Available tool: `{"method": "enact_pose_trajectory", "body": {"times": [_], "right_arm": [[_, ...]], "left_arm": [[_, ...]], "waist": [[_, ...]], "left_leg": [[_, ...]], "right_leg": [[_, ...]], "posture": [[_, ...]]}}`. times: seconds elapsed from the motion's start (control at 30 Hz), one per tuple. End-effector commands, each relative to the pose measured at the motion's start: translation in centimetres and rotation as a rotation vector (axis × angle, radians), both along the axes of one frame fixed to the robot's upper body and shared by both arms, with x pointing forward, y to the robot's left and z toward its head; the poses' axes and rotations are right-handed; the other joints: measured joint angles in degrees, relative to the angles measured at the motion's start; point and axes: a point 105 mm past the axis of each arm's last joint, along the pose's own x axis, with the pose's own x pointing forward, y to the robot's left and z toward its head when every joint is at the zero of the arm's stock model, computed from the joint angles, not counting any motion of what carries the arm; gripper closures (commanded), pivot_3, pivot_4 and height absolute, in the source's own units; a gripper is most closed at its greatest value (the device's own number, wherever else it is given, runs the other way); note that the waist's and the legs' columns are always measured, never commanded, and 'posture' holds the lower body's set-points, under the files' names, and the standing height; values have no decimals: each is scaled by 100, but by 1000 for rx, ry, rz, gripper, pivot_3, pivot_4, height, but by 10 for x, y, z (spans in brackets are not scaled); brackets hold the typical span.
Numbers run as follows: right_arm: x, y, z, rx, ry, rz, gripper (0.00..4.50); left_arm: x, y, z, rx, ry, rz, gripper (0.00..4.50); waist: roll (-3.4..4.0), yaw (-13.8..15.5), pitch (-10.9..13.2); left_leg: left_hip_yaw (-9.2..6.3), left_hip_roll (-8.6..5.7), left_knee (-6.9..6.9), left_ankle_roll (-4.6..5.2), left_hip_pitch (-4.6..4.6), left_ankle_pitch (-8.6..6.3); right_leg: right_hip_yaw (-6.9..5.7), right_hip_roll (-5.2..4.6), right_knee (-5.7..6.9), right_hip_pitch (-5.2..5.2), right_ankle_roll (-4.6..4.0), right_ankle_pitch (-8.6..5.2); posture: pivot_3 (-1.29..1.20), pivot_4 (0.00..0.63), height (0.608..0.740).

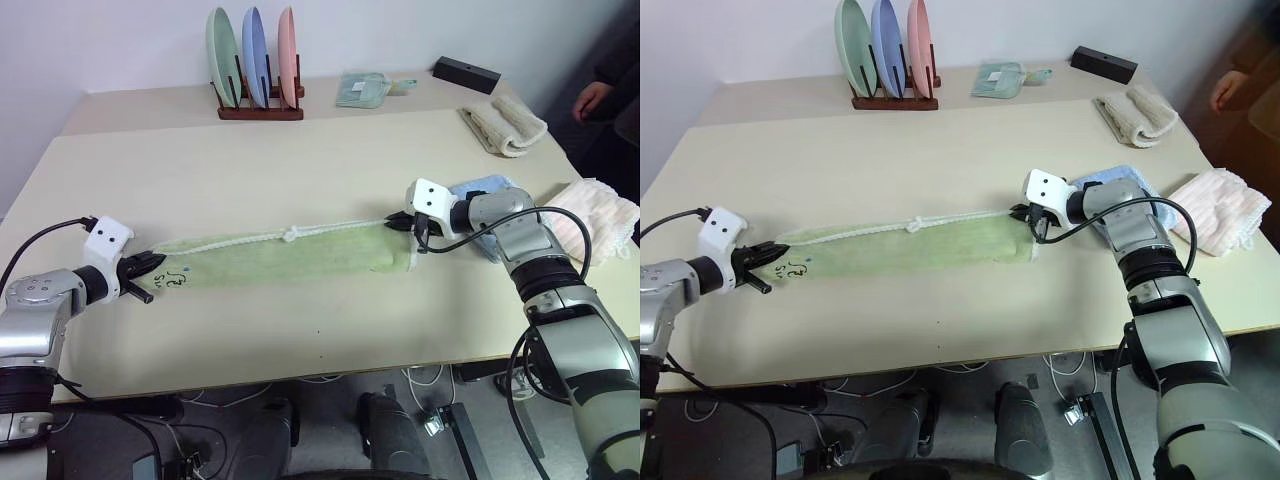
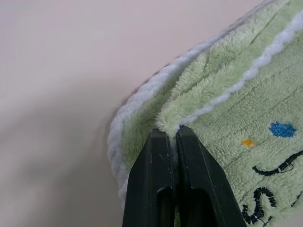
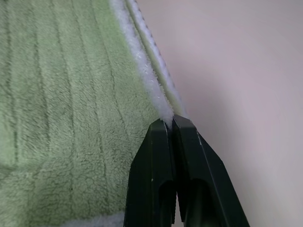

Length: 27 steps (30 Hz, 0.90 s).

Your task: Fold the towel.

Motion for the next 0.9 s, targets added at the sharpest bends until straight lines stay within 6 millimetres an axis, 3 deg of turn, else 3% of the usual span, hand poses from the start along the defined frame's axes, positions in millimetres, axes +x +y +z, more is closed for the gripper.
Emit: {"method": "enact_pose_trajectory", "body": {"times": [0.03, 0.1, 0.17, 0.3, 0.43, 0.53, 0.63, 0.7, 0.8, 0.9], "right_arm": [[10, 1, 26, 51, -100, -36, 3159], [14, -3, 35, 66, -158, -78, 2178], [16, -6, 40, 74, -191, -102, 2147], [13, -18, 49, 90, -248, -154, 2147], [-6, -40, 63, 215, -233, -263, 2147], [-38, -41, 55, 315, -104, -273, 1324], [-69, -36, 48, 433, 16, -283, 19], [-95, -29, 42, 540, 132, -282, 19], [-122, -16, 28, 671, 315, -311, 19], [-135, -6, 7, 738, 461, -410, 19]], "left_arm": [[2, 5, 13, -18, -50, 18, 2581], [6, 16, 19, -21, -96, 93, 1583], [9, 22, 23, -40, -127, 146, 642], [11, 26, 34, -130, -192, 222, 642], [2, 43, 31, -161, -231, 353, 642], [-4, 42, 34, -179, -271, 375, 593], [-8, 41, 41, -157, -314, 384, 593], [-9, 38, 47, -132, -341, 380, 593], [-9, 21, 57, -91, -392, 316, 593], [-10, -30, 54, -45, -375, 85, 593]], "waist": [[0, 0, 0], [0, 2, 0], [0, 3, 0], [0, 15, 0], [-2, 42, -1], [-2, 46, -1], [-3, 52, -2], [-4, 60, -2], [-7, 66, -5], [-8, 65, -8]], "left_leg": [[0, 0, 0, 0, 0, 0], [0, 0, 0, 0, 0, 0], [-3, 0, 0, 0, 0, 0], [-5, 0, 2, -1, -1, 0], [-15, 1, 2, -1, -3, -1], [-17, 0, 3, 0, -2, -1], [-21, 7, 7, 0, 0, -1], [-21, 9, 13, 0, -1, -1], [-23, 11, 14, 2, 0, -3], [-21, 12, 16, 2, 1, -3]], "right_leg": [[0, 0, 0, 0, 0, 0], [1, 0, 1, -1, 0, 0], [2, 0, 2, -2, 0, 0], [2, -1, 3, -2, 0, 0], [2, -4, 3, -2, 1, 0], [3, -3, 4, -1, 1, 0], [2, -2, 10, 3, 0, 0], [5, -6, 15, 2, 0, 0], [6, -7, 13, 6, 1, -1], [6, -8, 11, 9, 0, -1]], "posture": [[0, 150, 737], [0, 150, 737], [0, 150, 737], [0, 150, 737], [0, 150, 737], [0, 150, 737], [0, 150, 737], [0, 150, 737], [0, 150, 737], [0, 150, 737]]}}
